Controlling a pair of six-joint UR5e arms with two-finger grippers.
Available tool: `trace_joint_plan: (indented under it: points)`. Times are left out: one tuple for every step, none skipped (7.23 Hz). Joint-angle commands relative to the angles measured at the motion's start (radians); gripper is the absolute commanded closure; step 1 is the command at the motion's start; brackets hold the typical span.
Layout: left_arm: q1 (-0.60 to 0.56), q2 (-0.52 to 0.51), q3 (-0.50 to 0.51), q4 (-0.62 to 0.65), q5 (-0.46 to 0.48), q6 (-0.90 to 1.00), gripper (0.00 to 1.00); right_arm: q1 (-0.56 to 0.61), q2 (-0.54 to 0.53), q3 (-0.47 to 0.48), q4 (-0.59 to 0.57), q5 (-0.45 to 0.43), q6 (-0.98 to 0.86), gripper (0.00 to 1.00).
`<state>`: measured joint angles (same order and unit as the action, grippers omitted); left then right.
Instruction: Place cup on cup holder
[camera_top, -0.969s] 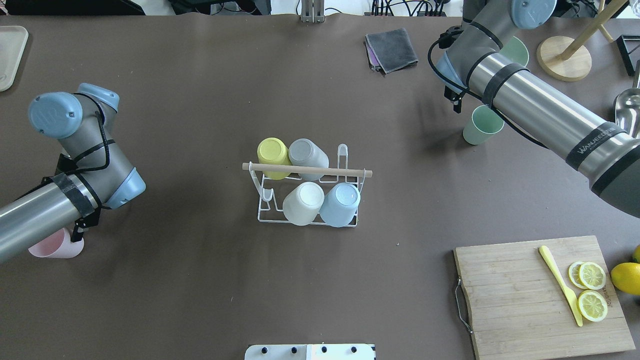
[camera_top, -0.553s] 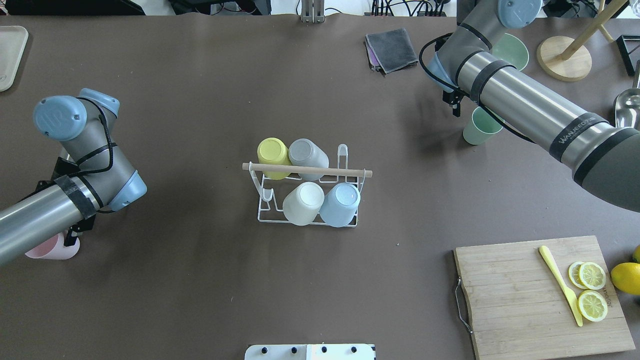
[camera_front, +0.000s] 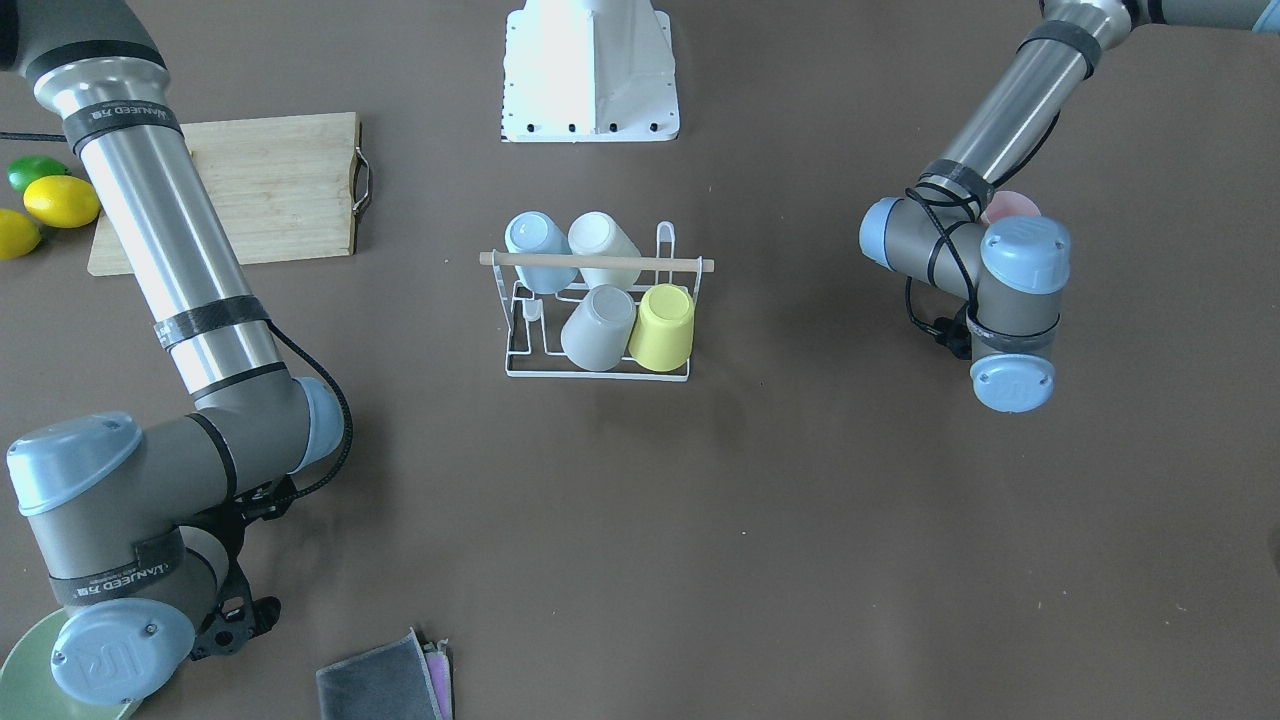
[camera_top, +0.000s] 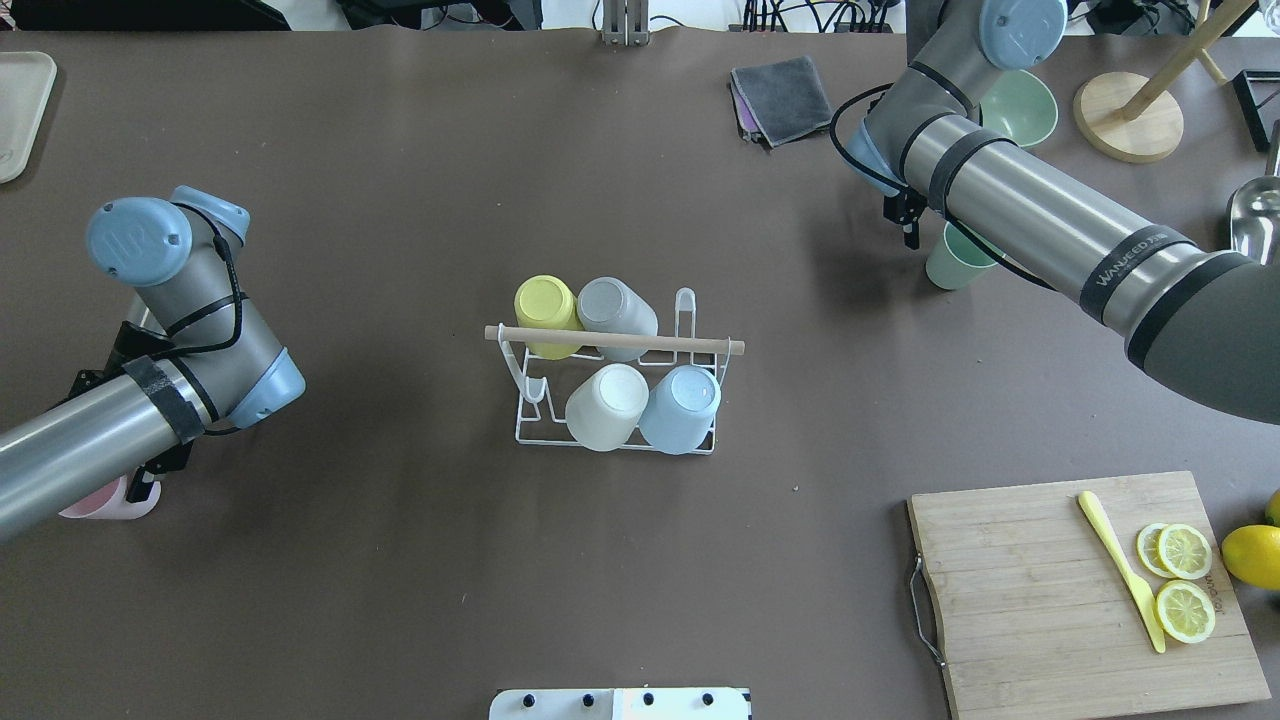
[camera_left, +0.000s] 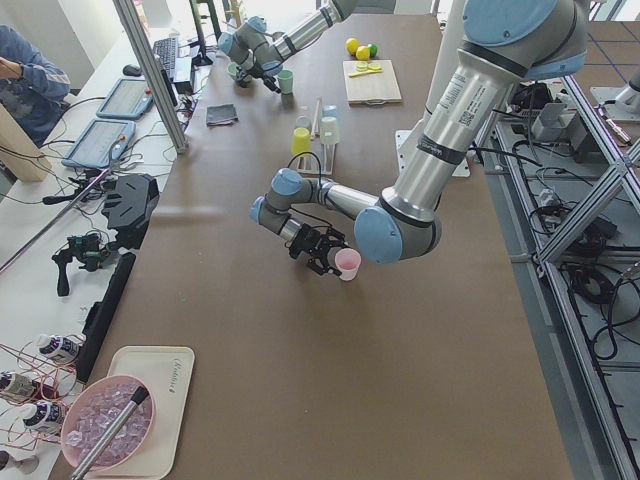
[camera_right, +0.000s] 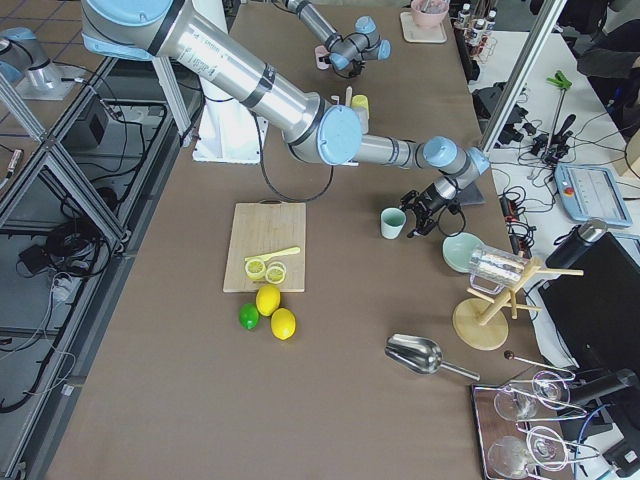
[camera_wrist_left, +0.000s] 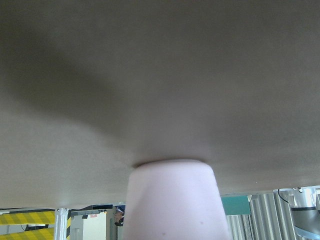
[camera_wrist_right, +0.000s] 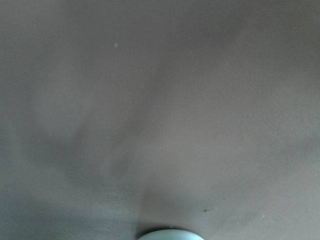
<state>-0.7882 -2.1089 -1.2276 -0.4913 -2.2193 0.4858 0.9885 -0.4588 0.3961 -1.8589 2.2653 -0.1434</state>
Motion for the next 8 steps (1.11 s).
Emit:
trace_joint_plan:
  points:
    - [0.004, -0.002, 0.007, 0.008, 0.029, 0.002, 0.3, -0.004, 0.003, -0.002, -0.045, 0.003, -0.022, 0.0]
    - [0.003, -0.003, 0.007, 0.008, 0.035, 0.008, 0.48, -0.004, 0.008, -0.003, -0.058, 0.002, -0.042, 0.0]
    - [0.001, -0.003, 0.005, 0.008, 0.036, 0.011, 0.59, -0.008, 0.008, 0.001, -0.106, -0.001, -0.097, 0.0]
    - [-0.043, -0.005, -0.018, 0.007, 0.03, 0.011, 0.6, -0.011, 0.008, 0.001, -0.114, -0.009, -0.101, 0.0]
    - [-0.084, -0.005, -0.073, -0.013, 0.017, 0.004, 0.59, -0.019, 0.006, 0.0, -0.117, -0.013, -0.101, 0.0]
    - [-0.133, -0.005, -0.126, -0.092, -0.012, -0.03, 0.58, -0.019, 0.006, 0.0, -0.117, -0.027, -0.102, 0.0]
    - [-0.144, 0.003, -0.203, -0.215, -0.052, -0.174, 0.57, -0.022, 0.006, 0.0, -0.117, -0.032, -0.101, 0.0]
    - [-0.141, 0.021, -0.26, -0.374, -0.075, -0.337, 0.57, -0.024, 0.005, 0.0, -0.117, -0.039, -0.102, 0.01]
